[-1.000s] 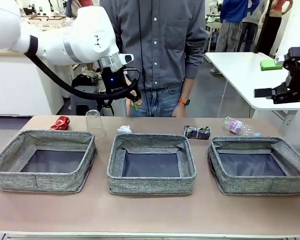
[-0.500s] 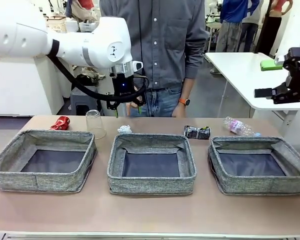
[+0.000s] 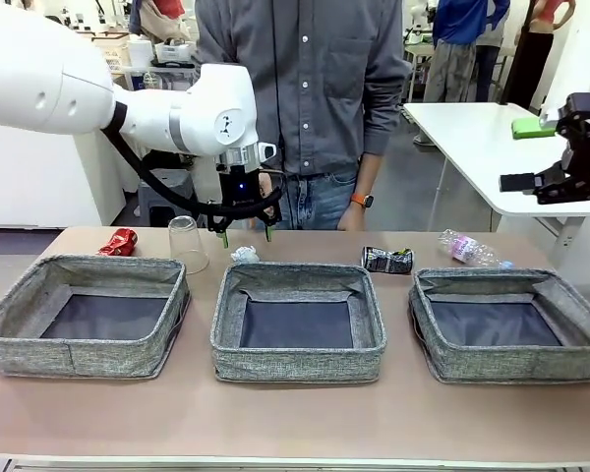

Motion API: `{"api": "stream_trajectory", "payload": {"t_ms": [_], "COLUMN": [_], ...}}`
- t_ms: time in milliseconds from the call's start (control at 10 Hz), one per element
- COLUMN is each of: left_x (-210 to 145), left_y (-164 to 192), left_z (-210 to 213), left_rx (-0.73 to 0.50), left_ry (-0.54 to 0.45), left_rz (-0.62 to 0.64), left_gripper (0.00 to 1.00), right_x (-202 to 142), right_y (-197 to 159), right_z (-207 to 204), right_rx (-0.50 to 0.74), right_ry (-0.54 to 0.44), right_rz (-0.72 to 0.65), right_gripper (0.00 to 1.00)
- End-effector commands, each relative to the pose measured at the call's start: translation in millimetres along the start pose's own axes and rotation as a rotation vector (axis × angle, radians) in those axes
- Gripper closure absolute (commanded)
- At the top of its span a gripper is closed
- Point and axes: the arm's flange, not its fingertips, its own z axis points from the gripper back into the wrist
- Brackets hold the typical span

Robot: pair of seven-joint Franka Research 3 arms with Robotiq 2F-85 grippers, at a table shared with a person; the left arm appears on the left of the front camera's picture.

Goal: Sort the waste into the appropriate baskets.
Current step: Pick up the waste item pointed out by the person.

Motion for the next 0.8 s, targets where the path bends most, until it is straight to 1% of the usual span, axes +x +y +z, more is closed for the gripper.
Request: {"api": "stream_trajectory", "payload": {"t_ms": [0,100,500,700], "left_x": [-1.0,-0.8,5.8,9.9], "left_y": [7.7,9.8,10.5,10.8], "left_z": [-15.2,-20.8,-33.7,-38.2], "left_rx": [0.022,0.015,-0.009,-0.005], "left_ry": [-0.042,-0.045,-0.109,-0.139], "left_rz": [-0.021,-0.026,-0.085,-0.089], "left_gripper": [0.0,0.0,0.0,0.0], "right_x": [3.2,3.2,3.2,3.2], "right_y": [-0.1,-0.1,-0.1,-0.1], "right_z": [-2.4,-2.4,-2.4,-2.4], "right_rx": [0.022,0.022,0.022,0.022], "right_ry": [-0.01,-0.01,-0.01,-0.01], "right_rz": [0.026,0.026,0.026,0.026], "right_gripper": [0.0,0.0,0.0,0.0]}}
